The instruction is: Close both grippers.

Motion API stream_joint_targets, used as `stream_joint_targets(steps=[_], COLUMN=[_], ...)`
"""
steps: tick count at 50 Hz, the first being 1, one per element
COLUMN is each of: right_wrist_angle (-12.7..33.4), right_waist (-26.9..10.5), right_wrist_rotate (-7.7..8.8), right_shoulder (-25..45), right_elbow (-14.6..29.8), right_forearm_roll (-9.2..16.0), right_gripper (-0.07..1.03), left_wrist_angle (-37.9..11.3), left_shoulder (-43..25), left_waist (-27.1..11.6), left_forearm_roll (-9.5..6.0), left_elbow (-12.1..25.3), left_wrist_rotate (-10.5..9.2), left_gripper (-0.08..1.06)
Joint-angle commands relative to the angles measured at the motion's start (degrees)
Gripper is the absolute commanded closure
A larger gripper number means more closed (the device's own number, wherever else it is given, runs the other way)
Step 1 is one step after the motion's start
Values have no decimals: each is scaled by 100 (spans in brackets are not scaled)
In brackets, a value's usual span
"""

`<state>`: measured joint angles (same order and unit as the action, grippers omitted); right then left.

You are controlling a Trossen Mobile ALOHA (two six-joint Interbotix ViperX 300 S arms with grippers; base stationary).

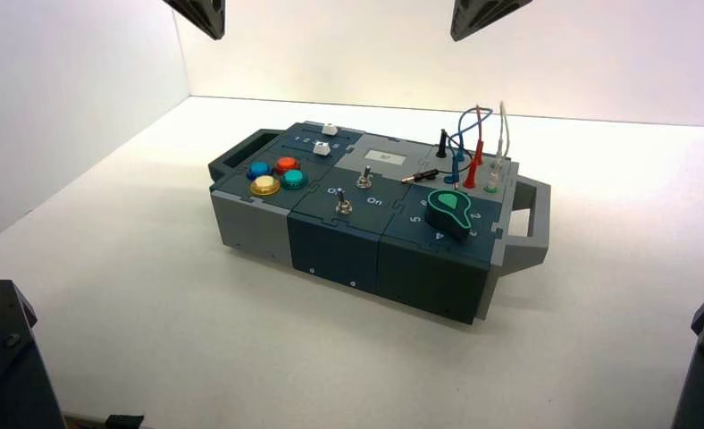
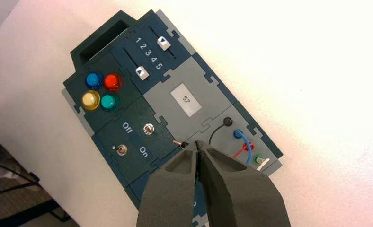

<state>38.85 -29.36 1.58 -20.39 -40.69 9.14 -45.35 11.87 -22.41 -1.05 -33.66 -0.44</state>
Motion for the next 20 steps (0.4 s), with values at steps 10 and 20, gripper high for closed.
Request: stream_joint_targets(steps=[10,20], right_wrist_angle=[-35,-35], right_waist=[18,18], right_wrist_rotate=[18,18], right_shoulder=[-70,-70], right_elbow=[167,149], right_forearm_roll=[0,0], right_gripper=[98,98], left_wrist_angle=[53,53], left_shoulder=[88,26], left_waist=[-18,-9], left_forearm_roll=[-26,-26], left_elbow=[79,105], left_wrist_rotate=[26,44], left_gripper=[100,100])
